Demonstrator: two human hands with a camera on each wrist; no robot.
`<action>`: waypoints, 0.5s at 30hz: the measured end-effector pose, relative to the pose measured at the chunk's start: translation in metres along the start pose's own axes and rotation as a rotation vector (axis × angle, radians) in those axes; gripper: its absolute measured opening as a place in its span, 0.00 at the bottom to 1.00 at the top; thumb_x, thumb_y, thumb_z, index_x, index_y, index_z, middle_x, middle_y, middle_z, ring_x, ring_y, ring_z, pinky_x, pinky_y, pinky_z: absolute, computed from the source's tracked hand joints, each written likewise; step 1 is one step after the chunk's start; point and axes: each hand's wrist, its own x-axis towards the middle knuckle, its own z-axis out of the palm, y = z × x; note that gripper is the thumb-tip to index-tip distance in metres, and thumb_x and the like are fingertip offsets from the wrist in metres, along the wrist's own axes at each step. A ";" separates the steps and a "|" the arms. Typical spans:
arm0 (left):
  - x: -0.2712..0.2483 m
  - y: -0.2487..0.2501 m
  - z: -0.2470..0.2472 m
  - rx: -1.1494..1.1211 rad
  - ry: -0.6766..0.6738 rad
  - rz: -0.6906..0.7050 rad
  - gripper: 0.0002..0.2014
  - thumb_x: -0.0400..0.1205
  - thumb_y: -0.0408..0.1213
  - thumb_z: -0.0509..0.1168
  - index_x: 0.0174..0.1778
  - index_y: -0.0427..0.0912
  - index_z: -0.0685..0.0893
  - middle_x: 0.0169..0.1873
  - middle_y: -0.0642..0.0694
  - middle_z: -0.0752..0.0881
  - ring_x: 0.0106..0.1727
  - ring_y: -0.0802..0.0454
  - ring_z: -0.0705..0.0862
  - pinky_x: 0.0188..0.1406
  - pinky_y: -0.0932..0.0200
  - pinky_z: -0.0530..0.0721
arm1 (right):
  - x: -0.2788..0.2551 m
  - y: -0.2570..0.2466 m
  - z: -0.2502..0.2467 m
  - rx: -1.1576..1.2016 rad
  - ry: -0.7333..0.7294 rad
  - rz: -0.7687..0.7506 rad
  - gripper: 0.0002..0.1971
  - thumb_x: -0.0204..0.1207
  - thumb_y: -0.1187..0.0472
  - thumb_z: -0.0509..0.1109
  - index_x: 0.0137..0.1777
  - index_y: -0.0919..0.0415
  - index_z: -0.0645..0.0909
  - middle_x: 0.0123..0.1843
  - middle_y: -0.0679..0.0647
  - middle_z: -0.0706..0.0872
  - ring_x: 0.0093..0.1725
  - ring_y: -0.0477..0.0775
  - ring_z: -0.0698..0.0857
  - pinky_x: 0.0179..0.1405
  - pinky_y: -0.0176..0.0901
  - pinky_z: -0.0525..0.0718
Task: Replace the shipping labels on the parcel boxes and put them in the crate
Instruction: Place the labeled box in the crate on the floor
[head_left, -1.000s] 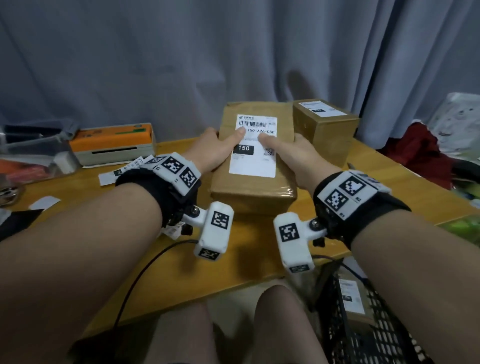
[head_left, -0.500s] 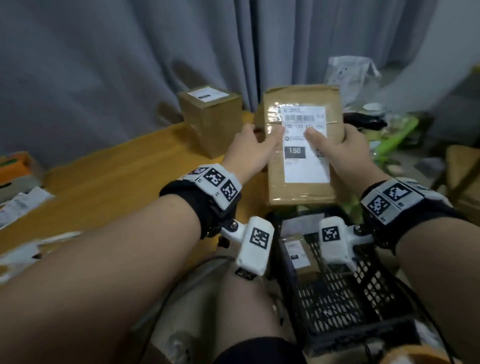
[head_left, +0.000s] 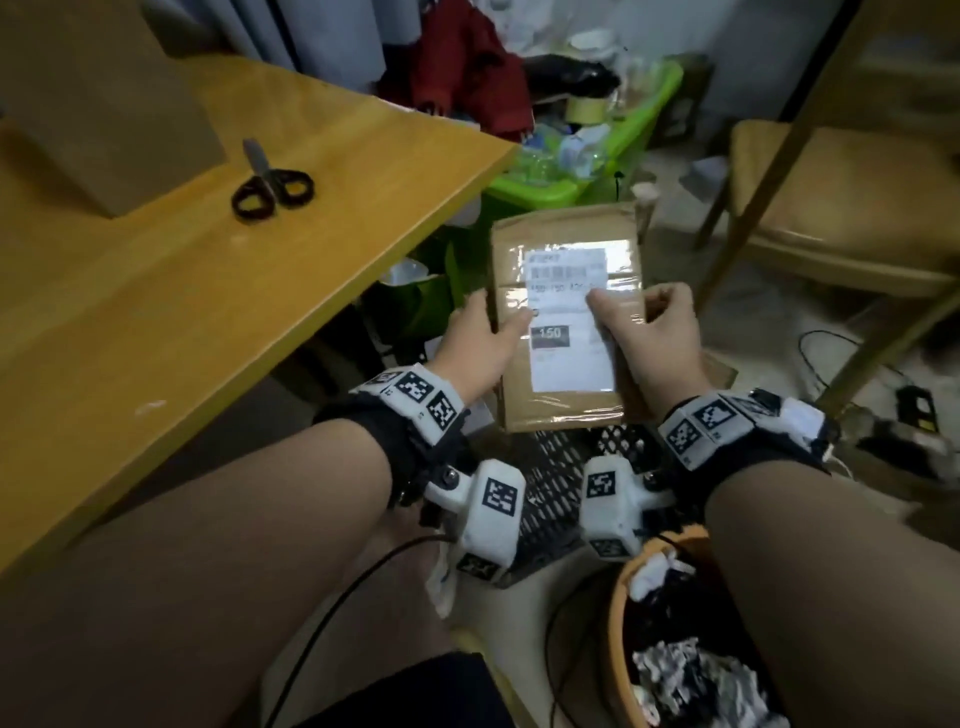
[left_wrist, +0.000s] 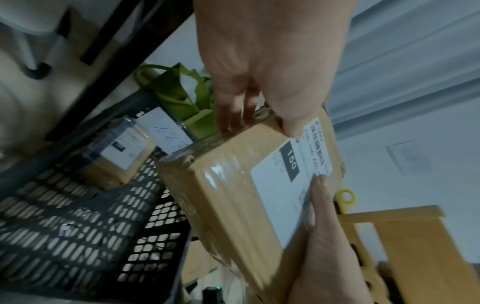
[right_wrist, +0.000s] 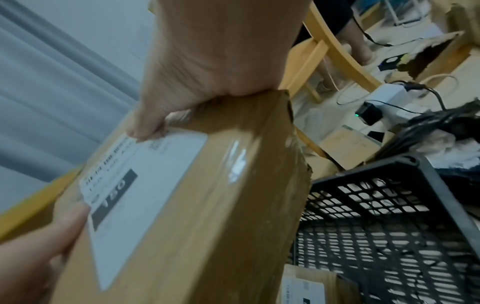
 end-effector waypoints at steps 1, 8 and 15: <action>0.007 -0.013 0.004 -0.026 -0.013 -0.029 0.28 0.78 0.55 0.64 0.71 0.48 0.70 0.66 0.45 0.81 0.64 0.47 0.82 0.65 0.43 0.81 | 0.005 0.013 0.005 0.015 -0.032 0.027 0.30 0.60 0.38 0.79 0.54 0.55 0.73 0.49 0.49 0.86 0.48 0.51 0.86 0.46 0.41 0.84; 0.073 -0.101 0.043 -0.084 0.072 -0.284 0.38 0.64 0.67 0.61 0.67 0.50 0.70 0.62 0.46 0.84 0.60 0.43 0.84 0.62 0.40 0.81 | 0.043 0.095 0.041 0.092 -0.355 0.258 0.22 0.69 0.56 0.79 0.62 0.56 0.77 0.55 0.50 0.88 0.54 0.52 0.88 0.57 0.50 0.85; 0.129 -0.143 0.061 0.028 0.012 -0.397 0.27 0.77 0.53 0.58 0.68 0.41 0.70 0.63 0.42 0.81 0.62 0.41 0.81 0.65 0.40 0.79 | 0.074 0.179 0.077 0.180 -0.413 0.573 0.28 0.63 0.48 0.82 0.62 0.58 0.82 0.55 0.56 0.90 0.51 0.57 0.90 0.45 0.52 0.90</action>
